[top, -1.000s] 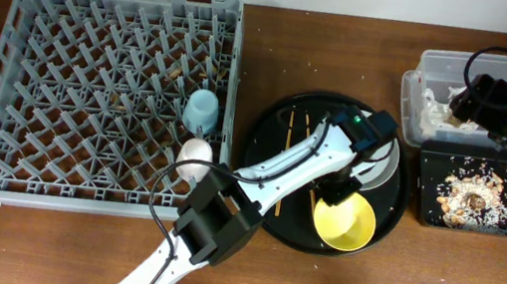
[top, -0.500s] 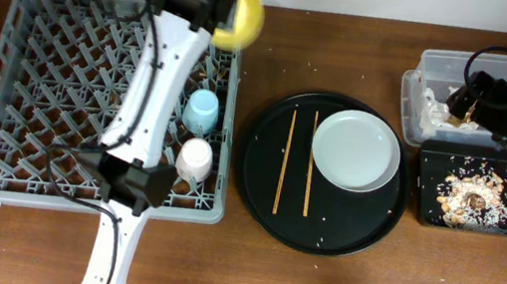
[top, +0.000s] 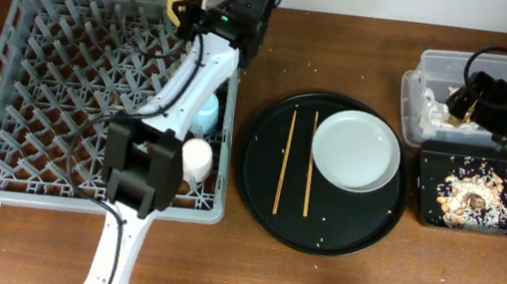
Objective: Sort waste into correct bins and load items into the dishwasher rack
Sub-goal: 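Carry the yellow bowl with the left gripper into the rack's back row, then grasp the white plate edge with the left gripper and lift it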
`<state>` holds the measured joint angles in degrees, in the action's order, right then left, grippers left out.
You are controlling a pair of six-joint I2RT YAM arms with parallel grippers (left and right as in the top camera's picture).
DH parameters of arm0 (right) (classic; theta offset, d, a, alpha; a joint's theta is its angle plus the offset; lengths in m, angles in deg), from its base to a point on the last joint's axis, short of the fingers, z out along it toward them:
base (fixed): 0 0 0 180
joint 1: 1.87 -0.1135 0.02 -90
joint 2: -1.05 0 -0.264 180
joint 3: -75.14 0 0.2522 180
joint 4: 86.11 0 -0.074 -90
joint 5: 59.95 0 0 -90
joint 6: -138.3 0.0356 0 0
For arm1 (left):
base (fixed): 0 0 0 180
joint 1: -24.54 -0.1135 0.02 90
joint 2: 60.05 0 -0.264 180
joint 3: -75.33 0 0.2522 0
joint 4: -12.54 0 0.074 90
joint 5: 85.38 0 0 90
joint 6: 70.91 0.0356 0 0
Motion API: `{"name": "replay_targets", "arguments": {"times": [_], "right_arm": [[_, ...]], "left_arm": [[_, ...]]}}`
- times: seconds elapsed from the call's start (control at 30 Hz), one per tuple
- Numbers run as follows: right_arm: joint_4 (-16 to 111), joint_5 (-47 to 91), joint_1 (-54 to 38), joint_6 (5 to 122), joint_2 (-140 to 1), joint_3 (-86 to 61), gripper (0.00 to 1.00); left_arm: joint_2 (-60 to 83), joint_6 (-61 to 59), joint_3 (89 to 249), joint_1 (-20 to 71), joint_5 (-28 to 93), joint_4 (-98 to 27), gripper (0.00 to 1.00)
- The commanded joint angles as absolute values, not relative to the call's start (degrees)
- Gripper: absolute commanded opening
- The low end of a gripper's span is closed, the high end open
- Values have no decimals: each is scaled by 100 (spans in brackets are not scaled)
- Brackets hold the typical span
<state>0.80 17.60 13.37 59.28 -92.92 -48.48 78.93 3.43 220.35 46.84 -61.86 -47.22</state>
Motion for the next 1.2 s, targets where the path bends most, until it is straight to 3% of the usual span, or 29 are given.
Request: {"name": "replay_targets", "arguments": {"times": [0.0, 0.4, 0.47, 0.5, 0.53, 0.67, 0.87, 1.0, 1.17], "right_arm": [[82, 1832, 1355, 5972, -9308, -4879, 98], [82, 1830, 1353, 5972, -9308, -4879, 98], [82, 1830, 1353, 5972, -9308, -4879, 98], [82, 1830, 1353, 5972, -9308, -4879, 98], [82, 1830, 1355, 5972, -9308, -4879, 99], [82, 1830, 1353, 5972, -9308, -4879, 98], [82, 1830, 1353, 5972, -9308, -4879, 98], [82, 1830, 1353, 5972, -9308, -4879, 98], [82, 1832, 1353, 5972, -9308, -4879, 98]], "left_arm": [[7882, 345, 21832, 4704, -7029, -4615, 0], [7893, 177, 21373, 5036, -6057, -4562, 0], [7893, 177, 21373, 5036, -6004, -4569, 13], [7891, 179, 21373, 5039, -6004, -4606, 43], [7891, 199, 21373, 5043, -5936, -4648, 61], [7880, 203, 21375, 5264, -5281, -5201, 74], [6907, 205, 21506, 5454, -3158, -5688, 86], [6288, 216, 21467, 5642, 531, -5574, 84], [7539, 214, 21436, 6455, 581, -5561, 75]]}}
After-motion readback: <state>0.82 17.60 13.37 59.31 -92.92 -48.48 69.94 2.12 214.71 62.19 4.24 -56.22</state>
